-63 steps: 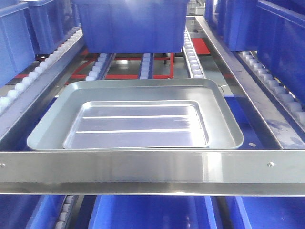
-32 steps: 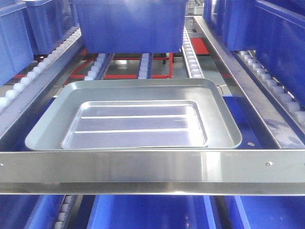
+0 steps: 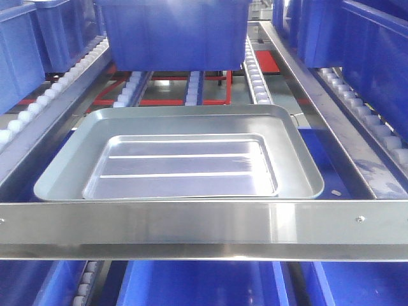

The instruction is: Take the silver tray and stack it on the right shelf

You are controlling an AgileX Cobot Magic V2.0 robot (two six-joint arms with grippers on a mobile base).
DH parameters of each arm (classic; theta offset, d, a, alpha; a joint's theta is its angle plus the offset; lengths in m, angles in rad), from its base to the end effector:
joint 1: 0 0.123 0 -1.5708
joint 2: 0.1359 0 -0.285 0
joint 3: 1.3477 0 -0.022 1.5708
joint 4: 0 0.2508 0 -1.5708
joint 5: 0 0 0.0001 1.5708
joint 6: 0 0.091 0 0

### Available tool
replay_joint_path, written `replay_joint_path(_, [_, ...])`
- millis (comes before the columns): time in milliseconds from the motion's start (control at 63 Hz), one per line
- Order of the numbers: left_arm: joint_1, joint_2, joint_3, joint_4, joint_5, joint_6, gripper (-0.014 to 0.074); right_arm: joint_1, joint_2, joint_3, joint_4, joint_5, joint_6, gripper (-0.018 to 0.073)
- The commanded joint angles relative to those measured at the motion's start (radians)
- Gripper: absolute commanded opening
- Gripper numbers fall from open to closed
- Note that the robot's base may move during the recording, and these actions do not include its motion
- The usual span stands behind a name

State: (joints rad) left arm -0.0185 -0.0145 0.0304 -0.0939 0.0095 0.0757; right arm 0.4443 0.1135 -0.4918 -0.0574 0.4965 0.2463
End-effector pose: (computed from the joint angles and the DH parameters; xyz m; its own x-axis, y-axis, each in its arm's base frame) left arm 0.0565 -0.0011 0.2028 0.0614 -0.0193 -0.9979 0.0205 0.9996 -0.0181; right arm 0.0272 0.0102 0.3227 -0.1056 0.1651 -0.9806 -0.3919 0.8994 0.1937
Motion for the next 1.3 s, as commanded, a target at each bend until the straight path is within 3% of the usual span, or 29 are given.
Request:
replay_joint_path(0, [0.002, -0.012, 0.019, -0.010, -0.096, 0.003, -0.0092, -0.002, 0.013, -0.027, -0.015, -0.094, -0.012, 0.0055])
replay_joint_path(222, [0.002, -0.012, 0.019, -0.010, -0.096, 0.003, -0.0092, -0.037, 0.013, 0.038, -0.091, -0.115, -0.012, 0.0055])
replay_joint_path(381, [0.002, -0.012, 0.019, -0.010, -0.096, 0.003, -0.0092, -0.242, 0.013, 0.155, -0.089, -0.191, -0.034, 0.0055])
replay_joint_path(508, [0.002, -0.012, 0.019, -0.010, -0.096, 0.003, -0.0092, -0.403, 0.013, 0.263, -0.003, -0.324, -0.135, 0.0055])
replay_joint_path(667, [0.002, -0.012, 0.019, -0.010, -0.096, 0.003, -0.0092, -0.504, -0.011, 0.411, 0.032, -0.524, -0.187, 0.0055])
replay_joint_path(762, [0.002, -0.012, 0.019, -0.010, -0.096, 0.003, -0.0092, -0.530, -0.068, 0.506, 0.032, -0.623, -0.187, 0.0055])
replay_joint_path(857, [0.002, -0.012, 0.019, -0.010, -0.096, 0.003, -0.0092, -0.533, -0.148, 0.501, 0.034, -0.544, -0.186, 0.0055])
replay_joint_path(1286, [0.002, -0.010, 0.019, -0.010, -0.096, 0.003, -0.0092, -0.534, -0.145, 0.501, 0.034, -0.546, -0.186, 0.0055])
